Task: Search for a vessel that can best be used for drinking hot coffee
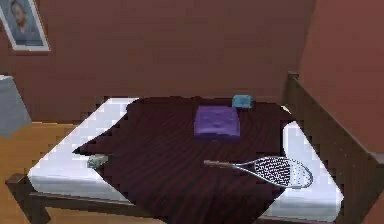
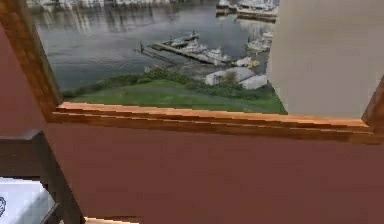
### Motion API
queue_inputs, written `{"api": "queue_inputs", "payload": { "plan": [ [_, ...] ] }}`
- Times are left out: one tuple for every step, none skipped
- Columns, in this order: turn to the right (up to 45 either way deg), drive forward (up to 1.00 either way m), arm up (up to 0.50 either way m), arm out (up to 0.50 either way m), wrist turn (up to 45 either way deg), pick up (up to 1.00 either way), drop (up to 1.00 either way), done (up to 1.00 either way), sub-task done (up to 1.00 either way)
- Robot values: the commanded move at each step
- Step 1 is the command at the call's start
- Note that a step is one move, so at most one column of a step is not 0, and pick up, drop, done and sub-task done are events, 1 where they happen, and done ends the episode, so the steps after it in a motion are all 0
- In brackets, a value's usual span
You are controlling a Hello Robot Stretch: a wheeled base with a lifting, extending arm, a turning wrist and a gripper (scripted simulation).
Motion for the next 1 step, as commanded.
{"api": "queue_inputs", "payload": {
  "plan": [
    [-36.0, 0.0, 0.0, 0.0, 0.0, 0.0, 0.0, 0.0, 0.0]
  ]
}}
